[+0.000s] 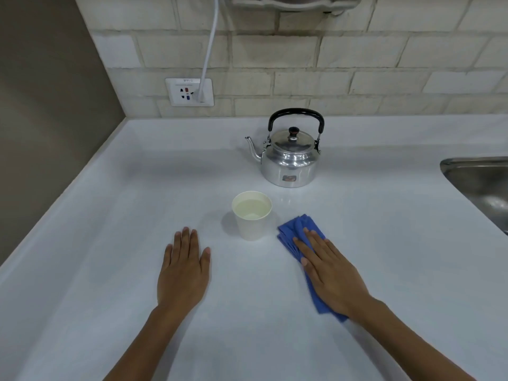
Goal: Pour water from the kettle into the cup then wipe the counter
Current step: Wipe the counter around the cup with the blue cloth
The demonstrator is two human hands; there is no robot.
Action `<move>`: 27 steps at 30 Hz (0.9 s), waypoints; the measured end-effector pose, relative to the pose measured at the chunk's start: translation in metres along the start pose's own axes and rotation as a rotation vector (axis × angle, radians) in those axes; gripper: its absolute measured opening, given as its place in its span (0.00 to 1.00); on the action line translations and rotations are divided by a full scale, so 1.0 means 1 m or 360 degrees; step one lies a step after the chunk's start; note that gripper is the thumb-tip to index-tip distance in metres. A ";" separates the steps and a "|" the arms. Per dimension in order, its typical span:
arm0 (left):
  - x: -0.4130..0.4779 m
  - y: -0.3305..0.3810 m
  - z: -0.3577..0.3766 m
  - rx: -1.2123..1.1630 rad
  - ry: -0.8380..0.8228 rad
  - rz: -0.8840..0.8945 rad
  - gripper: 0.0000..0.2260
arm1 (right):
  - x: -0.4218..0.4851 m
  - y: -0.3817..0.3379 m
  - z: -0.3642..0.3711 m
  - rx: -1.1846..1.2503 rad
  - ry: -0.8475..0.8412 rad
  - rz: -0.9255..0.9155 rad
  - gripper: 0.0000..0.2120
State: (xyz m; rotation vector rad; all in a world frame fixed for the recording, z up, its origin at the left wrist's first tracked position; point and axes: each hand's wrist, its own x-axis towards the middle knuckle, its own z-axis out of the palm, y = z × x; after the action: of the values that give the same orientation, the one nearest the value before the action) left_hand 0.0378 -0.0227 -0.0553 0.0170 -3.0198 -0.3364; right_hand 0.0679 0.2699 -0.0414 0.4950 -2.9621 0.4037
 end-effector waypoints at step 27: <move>-0.053 0.048 -0.039 -0.0175 0.0201 0.0495 0.23 | 0.029 -0.015 -0.021 0.0647 0.0182 0.0607 0.24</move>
State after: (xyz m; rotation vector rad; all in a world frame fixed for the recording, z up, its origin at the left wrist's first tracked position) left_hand 0.0944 0.0164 -0.0123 -0.4179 -2.8137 -0.4496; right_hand 0.0469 0.2536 -0.0137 -0.0713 -2.8542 1.0444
